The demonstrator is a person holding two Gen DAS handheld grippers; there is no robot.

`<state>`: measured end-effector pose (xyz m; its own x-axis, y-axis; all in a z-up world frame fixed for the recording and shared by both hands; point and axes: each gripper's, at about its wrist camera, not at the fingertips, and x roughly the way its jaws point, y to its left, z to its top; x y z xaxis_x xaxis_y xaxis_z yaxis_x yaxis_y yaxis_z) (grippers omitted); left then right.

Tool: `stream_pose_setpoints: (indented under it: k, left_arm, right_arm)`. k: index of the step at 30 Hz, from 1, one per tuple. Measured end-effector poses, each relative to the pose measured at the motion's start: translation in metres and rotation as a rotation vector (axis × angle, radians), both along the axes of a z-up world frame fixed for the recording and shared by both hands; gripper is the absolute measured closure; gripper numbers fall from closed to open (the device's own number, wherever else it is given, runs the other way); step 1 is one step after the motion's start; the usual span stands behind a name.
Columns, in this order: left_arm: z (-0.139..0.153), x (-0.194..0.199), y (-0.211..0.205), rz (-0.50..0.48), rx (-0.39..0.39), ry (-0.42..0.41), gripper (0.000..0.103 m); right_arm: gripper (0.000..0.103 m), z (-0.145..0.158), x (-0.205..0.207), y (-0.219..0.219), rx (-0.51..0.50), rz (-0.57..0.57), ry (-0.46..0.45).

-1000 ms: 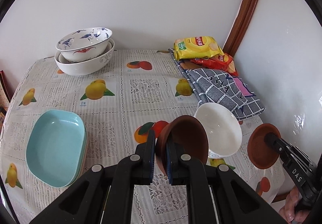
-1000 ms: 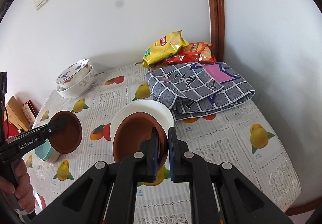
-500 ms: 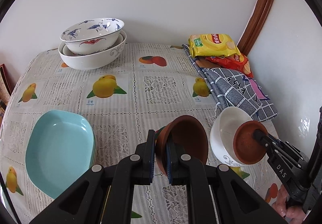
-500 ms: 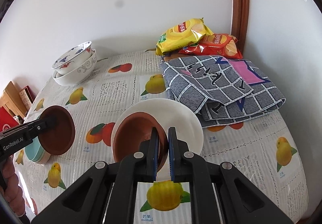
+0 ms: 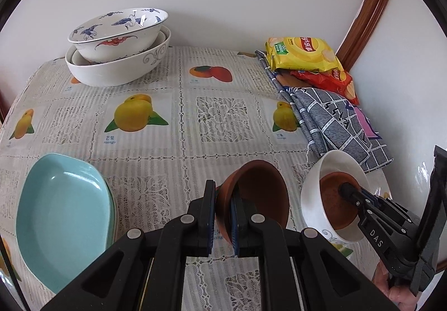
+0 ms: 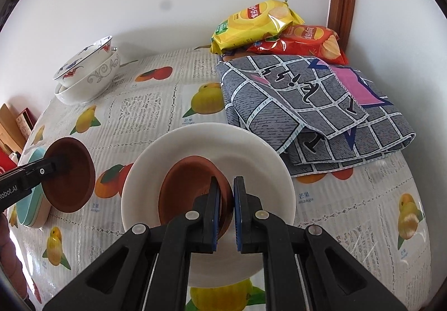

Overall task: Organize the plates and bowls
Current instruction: 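Lift both brown bowls and carry them over the white patterned bowl, then lower the right gripper's brown bowl into the white bowl and open it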

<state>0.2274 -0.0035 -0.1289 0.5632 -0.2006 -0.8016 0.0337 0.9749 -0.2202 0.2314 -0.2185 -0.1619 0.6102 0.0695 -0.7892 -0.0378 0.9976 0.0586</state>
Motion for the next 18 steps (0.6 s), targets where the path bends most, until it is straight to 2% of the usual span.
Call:
stream_pose_setpoints:
  k: [11,18]
  left_arm:
    - [-0.006,0.01,0.001,0.0,-0.009,0.016,0.093]
    - [-0.009,0.011,0.001,-0.002,-0.01,0.022,0.093]
  right_arm:
    - [0.093,-0.012,0.008,0.003,-0.078,0.001,0.035]
    - [0.091,-0.015,0.008,0.012,-0.161,0.009,0.035]
